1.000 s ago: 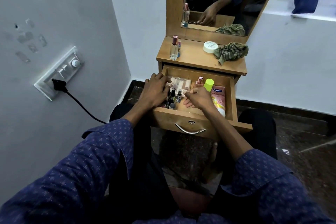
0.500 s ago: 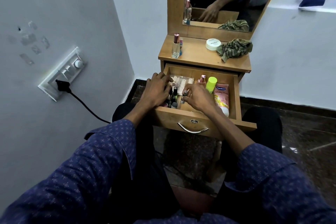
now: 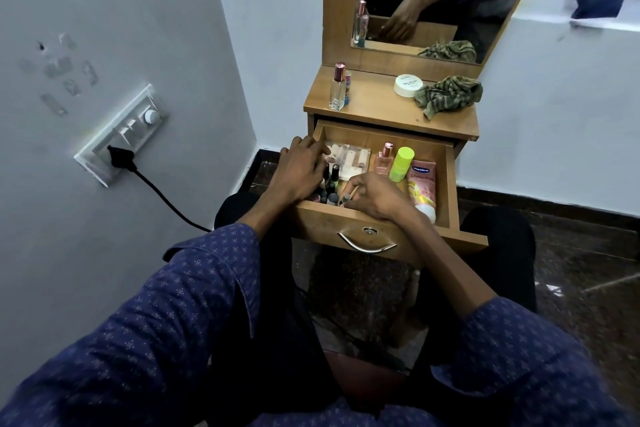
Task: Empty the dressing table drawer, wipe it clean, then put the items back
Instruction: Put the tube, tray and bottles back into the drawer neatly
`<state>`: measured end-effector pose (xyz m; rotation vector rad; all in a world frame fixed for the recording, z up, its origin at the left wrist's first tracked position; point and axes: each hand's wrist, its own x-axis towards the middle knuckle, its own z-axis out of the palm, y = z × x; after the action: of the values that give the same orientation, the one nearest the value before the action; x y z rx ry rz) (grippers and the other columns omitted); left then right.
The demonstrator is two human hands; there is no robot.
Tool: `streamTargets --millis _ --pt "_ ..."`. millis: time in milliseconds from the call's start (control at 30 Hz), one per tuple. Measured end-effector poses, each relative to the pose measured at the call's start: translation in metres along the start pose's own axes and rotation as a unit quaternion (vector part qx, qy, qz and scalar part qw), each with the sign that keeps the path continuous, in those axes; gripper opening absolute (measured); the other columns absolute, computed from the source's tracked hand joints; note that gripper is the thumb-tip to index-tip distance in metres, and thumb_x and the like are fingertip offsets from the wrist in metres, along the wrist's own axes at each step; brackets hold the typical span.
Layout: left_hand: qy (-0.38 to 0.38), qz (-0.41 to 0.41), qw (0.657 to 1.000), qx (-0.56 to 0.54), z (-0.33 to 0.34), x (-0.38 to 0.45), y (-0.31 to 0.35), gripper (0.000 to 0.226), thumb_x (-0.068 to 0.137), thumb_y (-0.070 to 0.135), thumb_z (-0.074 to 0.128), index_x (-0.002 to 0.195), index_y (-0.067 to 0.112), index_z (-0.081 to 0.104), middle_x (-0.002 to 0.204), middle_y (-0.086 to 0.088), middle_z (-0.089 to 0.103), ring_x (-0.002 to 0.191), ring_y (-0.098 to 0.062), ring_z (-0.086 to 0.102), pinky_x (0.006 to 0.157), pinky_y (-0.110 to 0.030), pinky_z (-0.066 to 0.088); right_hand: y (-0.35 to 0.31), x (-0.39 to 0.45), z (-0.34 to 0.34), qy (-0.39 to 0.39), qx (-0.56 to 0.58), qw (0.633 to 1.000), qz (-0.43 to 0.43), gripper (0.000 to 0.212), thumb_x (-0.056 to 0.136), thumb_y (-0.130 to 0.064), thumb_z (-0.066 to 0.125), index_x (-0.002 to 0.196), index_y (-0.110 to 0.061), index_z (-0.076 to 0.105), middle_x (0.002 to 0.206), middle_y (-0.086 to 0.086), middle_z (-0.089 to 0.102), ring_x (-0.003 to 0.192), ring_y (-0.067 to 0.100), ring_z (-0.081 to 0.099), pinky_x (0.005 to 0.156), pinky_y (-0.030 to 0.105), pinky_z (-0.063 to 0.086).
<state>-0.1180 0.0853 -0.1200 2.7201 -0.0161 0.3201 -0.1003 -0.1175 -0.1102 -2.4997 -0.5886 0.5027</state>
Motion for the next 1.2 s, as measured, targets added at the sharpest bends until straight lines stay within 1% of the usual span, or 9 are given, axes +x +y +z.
streamTargets --millis 133,333,500,633,733,833,900,1000,1200 --pt "-0.002 -0.004 1.000 -0.001 0.000 0.000 0.000 0.027 0.105 0.026 0.052 0.125 0.017 0.067 0.129 -0.007 0.062 0.121 -0.029 0.051 0.094 -0.050 0.042 -0.006 0.000 -0.001 -0.001 -0.005 1.000 0.001 0.013 0.083 -0.025 0.085 0.083 -0.026 0.071 0.080 -0.004 0.076 0.082 0.015 0.071 0.081 0.031 0.055" --pt "-0.007 -0.007 1.000 -0.014 0.000 0.000 0.000 0.028 0.103 0.031 0.054 0.126 0.018 0.066 0.130 -0.006 0.061 0.122 -0.028 0.050 0.098 -0.051 0.043 -0.010 0.001 -0.003 -0.012 0.000 1.000 0.009 0.014 0.083 -0.027 0.086 0.085 -0.025 0.072 0.079 -0.008 0.073 0.081 0.013 0.069 0.077 0.031 0.053" --pt "0.002 0.055 0.996 -0.067 -0.009 -0.002 0.002 0.023 0.093 0.038 0.069 0.113 0.025 0.069 0.121 0.001 0.058 0.113 -0.018 0.047 0.093 -0.044 0.042 -0.008 0.000 -0.002 -0.007 0.011 1.000 0.008 0.019 0.083 -0.028 0.086 0.079 -0.029 0.067 0.073 -0.012 0.068 0.077 0.013 0.067 0.082 0.035 0.055" --pt "-0.073 0.132 0.988 -0.045 -0.023 -0.006 0.005 0.019 0.084 0.037 0.081 0.101 0.029 0.078 0.108 0.004 0.059 0.103 -0.011 0.047 0.088 -0.039 0.045 -0.005 -0.002 -0.005 0.007 0.018 1.000 0.002 0.022 0.082 -0.029 0.087 0.077 -0.029 0.065 0.069 -0.009 0.070 0.072 0.013 0.067 0.077 0.035 0.055" --pt "-0.144 0.164 0.976 -0.019 -0.033 -0.003 0.013 0.017 0.079 0.033 0.086 0.095 0.030 0.082 0.098 0.008 0.065 0.096 -0.013 0.056 0.080 -0.037 0.052 -0.004 -0.004 -0.012 0.018 0.020 1.000 0.002 0.022 0.082 -0.030 0.087 0.081 -0.028 0.066 0.071 -0.004 0.076 0.068 0.013 0.072 0.066 0.030 0.051" --pt "-0.206 0.176 0.962 0.038 -0.039 0.001 0.021 0.022 0.077 0.028 0.086 0.098 0.033 0.083 0.097 0.008 0.069 0.092 -0.016 0.062 0.079 -0.037 0.054 -0.005 -0.005 -0.015 0.015 0.035 0.999 0.000 0.019 0.085 -0.026 0.086 0.085 -0.025 0.066 0.070 -0.002 0.077 0.059 0.008 0.071 0.054 0.025 0.043" --pt "-0.223 0.182 0.955 0.076 -0.039 0.003 0.024 0.025 0.078 0.025 0.084 0.101 0.034 0.083 0.102 0.006 0.072 0.094 -0.018 0.065 0.081 -0.037 0.055 -0.005 -0.006 -0.013 0.011 0.044 0.999 0.000 0.021 0.083 -0.025 0.087 0.084 -0.025 0.066 0.071 -0.002 0.077 0.062 0.009 0.072 0.060 0.026 0.050" --pt "-0.230 0.191 0.946 0.123 -0.037 0.004 0.029 0.025 0.080 0.024 0.083 0.104 0.031 0.082 0.106 0.003 0.072 0.101 -0.020 0.066 0.087 -0.038 0.054 -0.004 -0.004 -0.005 0.019 0.050 0.999 0.004 0.023 0.080 -0.029 0.089 0.080 -0.026 0.067 0.073 -0.004 0.076 0.073 0.013 0.072 0.078 0.034 0.056" --pt "-0.226 0.202 0.940 0.156 -0.036 0.007 0.033 0.025 0.081 0.025 0.080 0.105 0.030 0.080 0.109 0.000 0.070 0.109 -0.023 0.064 0.093 -0.039 0.047 -0.008 0.002 0.011 0.026 0.076 0.996 0.042 0.021 0.081 -0.028 0.087 0.075 -0.027 0.067 0.073 -0.009 0.072 0.086 0.018 0.071 0.086 0.036 0.056"
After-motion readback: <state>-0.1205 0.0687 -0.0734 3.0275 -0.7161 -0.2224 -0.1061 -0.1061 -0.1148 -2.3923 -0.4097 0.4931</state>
